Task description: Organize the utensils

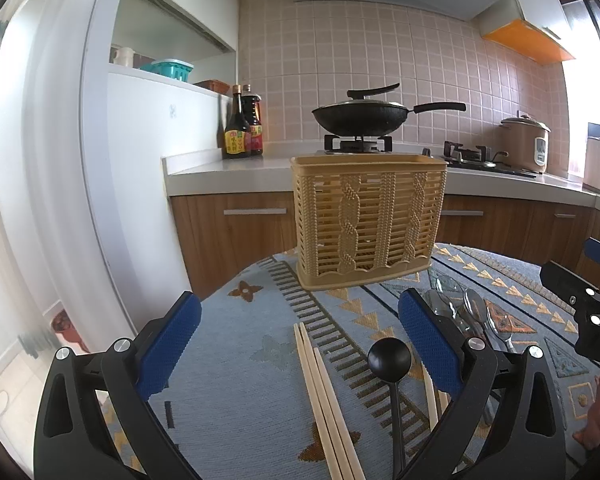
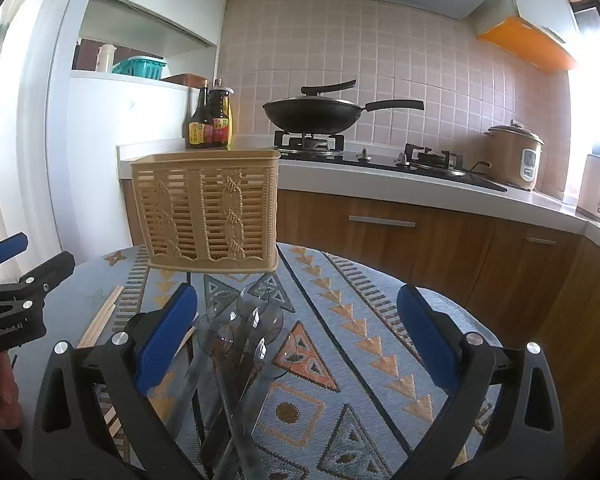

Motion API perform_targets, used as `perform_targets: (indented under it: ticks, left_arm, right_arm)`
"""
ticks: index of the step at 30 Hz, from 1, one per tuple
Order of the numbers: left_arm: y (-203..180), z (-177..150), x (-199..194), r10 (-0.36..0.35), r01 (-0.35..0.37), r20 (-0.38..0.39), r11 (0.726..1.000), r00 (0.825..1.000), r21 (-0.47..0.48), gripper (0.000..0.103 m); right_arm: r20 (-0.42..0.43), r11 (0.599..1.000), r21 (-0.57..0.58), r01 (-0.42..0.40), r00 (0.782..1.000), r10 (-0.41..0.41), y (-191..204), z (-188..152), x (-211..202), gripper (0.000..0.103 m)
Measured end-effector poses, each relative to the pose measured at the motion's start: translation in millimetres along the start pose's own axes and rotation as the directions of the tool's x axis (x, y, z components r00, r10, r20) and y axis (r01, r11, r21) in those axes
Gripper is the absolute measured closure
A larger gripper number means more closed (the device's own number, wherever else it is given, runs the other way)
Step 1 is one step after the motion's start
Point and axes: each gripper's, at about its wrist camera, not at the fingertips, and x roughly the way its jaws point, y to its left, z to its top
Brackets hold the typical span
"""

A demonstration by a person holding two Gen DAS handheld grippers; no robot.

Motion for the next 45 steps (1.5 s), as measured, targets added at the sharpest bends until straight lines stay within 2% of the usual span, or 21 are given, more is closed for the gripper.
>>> perform_targets:
  ticks: [45]
  left_arm:
    - [-0.6,0.4,1.0,-0.001,0.001,-0.003,1.0,1.0,-0.002,0.007]
  right_arm:
    - [-0.005,1.0,-0.008,0.002,1.0,-0.002,4.4,-3.3,2.8,0.008]
